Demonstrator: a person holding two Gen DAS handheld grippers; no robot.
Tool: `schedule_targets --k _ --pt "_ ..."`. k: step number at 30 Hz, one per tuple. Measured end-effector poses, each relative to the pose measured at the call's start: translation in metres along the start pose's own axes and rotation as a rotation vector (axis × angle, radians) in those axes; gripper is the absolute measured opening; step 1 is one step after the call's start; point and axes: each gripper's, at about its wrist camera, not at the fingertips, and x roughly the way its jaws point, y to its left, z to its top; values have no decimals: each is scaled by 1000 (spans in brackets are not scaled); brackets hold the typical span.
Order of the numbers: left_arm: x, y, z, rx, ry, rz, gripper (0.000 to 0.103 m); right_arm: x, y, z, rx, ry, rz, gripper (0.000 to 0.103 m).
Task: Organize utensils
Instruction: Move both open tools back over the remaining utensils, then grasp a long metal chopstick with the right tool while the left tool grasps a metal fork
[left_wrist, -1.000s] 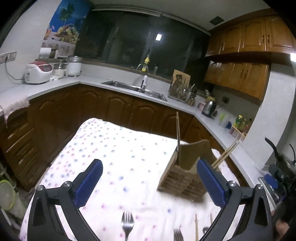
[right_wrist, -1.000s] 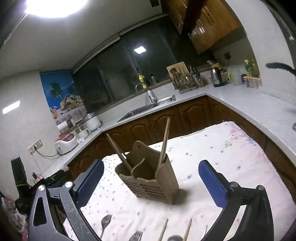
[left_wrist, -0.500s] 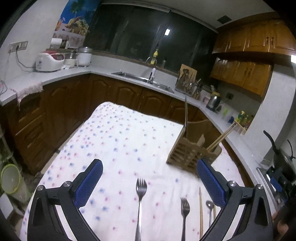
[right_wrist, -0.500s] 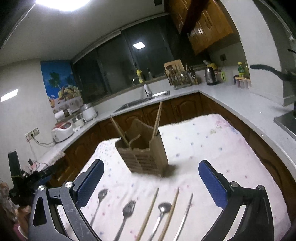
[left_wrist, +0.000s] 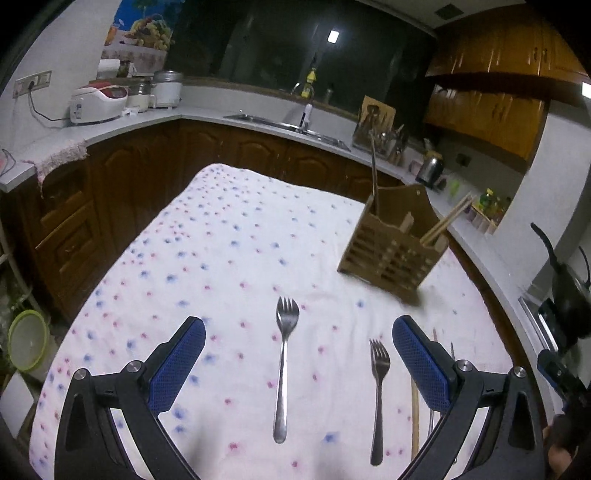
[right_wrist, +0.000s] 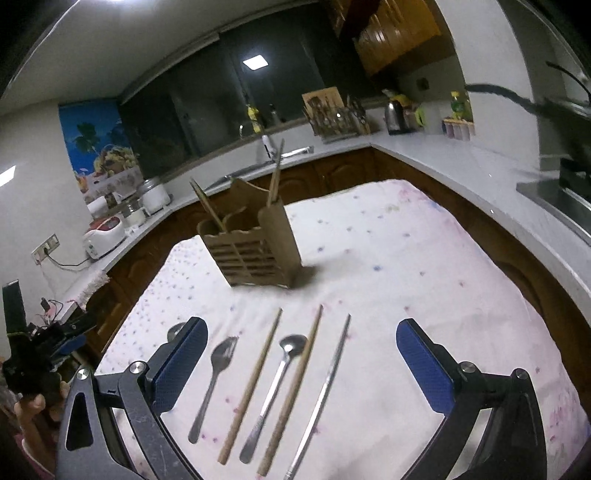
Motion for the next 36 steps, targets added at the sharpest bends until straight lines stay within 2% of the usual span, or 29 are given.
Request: schedule_targets --k 9,22,25,31,33,36 --pt "6 -14 -6 13 41 17 102 5 -12 -8 27 29 -32 103" --pt "27 -40 -8 67 100 18 102 27 -12 -13 2 85 -50 100" --pt "37 -48 -9 91 128 13 102 37 -13 -13 7 114 -50 93" --pt "63 -73 -9 185 208 8 100 57 -17 -15 19 179 -57 68" --pt "74 -83 -10 220 238 -4 95 64 -17 -17 13 202 -63 56" --pt "89 -94 -9 248 280 -23 85 74 -18 -17 16 234 -61 46"
